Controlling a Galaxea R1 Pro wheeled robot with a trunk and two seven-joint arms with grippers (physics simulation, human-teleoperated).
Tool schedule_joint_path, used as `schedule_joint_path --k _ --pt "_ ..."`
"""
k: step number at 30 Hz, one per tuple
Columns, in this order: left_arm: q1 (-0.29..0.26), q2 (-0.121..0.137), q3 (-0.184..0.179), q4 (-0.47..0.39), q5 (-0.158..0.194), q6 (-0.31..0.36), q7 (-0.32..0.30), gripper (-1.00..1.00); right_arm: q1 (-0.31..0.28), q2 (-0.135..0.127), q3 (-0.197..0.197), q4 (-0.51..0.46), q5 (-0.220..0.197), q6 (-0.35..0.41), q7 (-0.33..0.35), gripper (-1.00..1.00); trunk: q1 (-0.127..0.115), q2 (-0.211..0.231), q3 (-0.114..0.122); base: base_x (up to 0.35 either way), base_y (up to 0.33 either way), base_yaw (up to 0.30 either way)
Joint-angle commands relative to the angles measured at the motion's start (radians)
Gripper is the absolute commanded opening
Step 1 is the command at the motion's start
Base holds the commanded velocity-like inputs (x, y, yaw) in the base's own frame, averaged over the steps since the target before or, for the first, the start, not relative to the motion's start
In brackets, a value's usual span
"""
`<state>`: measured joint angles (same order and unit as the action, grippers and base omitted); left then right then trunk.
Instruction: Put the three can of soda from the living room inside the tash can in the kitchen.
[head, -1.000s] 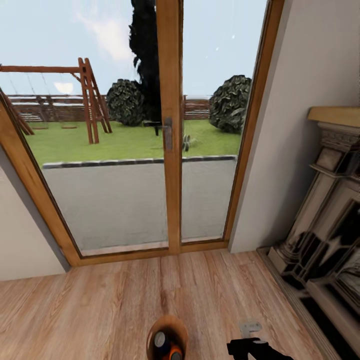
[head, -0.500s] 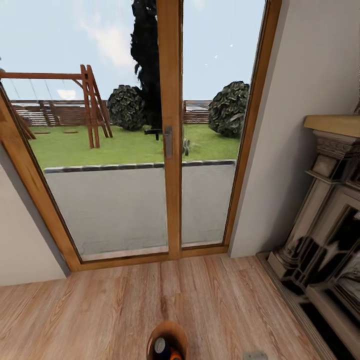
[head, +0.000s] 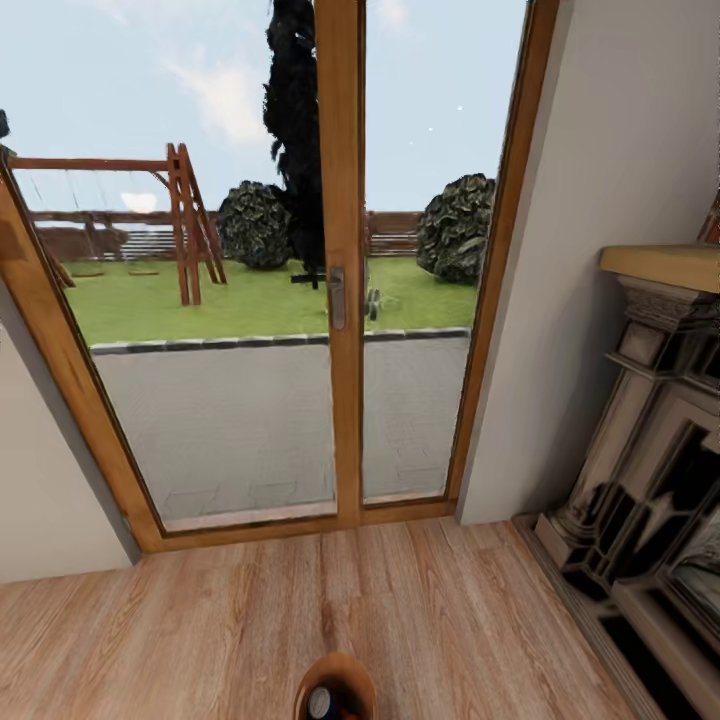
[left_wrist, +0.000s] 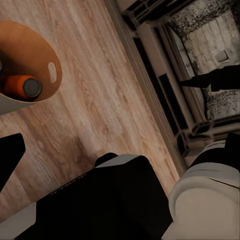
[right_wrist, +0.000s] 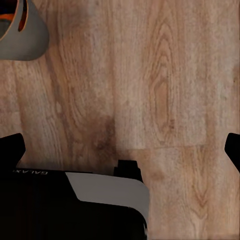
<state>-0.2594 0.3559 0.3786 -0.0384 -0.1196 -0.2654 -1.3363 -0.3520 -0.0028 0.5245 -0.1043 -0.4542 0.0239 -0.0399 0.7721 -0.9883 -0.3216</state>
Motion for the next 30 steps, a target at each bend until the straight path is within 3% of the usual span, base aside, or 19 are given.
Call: schedule_joint_path --k 1,16,19,22,23,25,30 --pt "0.002 0.000 0.000 0.000 0.000 0.000 0.000 1.00 0.004 0.000 0.000 0.000 0.000 -0.008 0.000 1.00 -0.004 0.007 0.005 0.000 0.000 0.000" --pt "0.020 0.000 0.000 0.000 0.000 0.000 0.000 1.00 0.042 0.001 -0.001 0.001 0.000 -0.039 0.000 1.00 -0.061 0.112 0.077 0.000 0.000 0.000" --pt "0.020 0.000 -0.001 0.000 -0.005 0.000 0.033 1.00 0.051 0.001 0.000 0.002 0.000 -0.039 0.000 1.00 -0.061 0.112 0.082 0.000 0.000 0.000" --pt "0.020 -0.002 -0.002 0.001 -0.029 0.000 0.067 1.00 0.063 0.001 0.000 0.002 0.000 -0.039 0.000 1.00 -0.061 0.112 0.087 0.000 0.000 0.000" --pt "0.020 -0.008 -0.002 0.001 -0.055 0.000 0.083 1.00 0.069 0.001 0.000 0.002 0.001 -0.039 0.000 1.00 -0.061 0.112 0.088 0.000 0.000 0.000" --pt "0.020 -0.013 -0.003 0.001 -0.076 0.000 0.093 1.00 0.073 0.001 0.000 0.002 0.001 -0.039 0.000 1.00 -0.061 0.112 0.092 0.000 0.000 0.000" --pt "0.033 -0.019 -0.003 0.001 -0.103 0.000 0.106 1.00 0.085 0.001 0.000 0.002 0.002 -0.039 0.000 1.00 -0.061 0.112 0.100 0.000 0.000 0.000"
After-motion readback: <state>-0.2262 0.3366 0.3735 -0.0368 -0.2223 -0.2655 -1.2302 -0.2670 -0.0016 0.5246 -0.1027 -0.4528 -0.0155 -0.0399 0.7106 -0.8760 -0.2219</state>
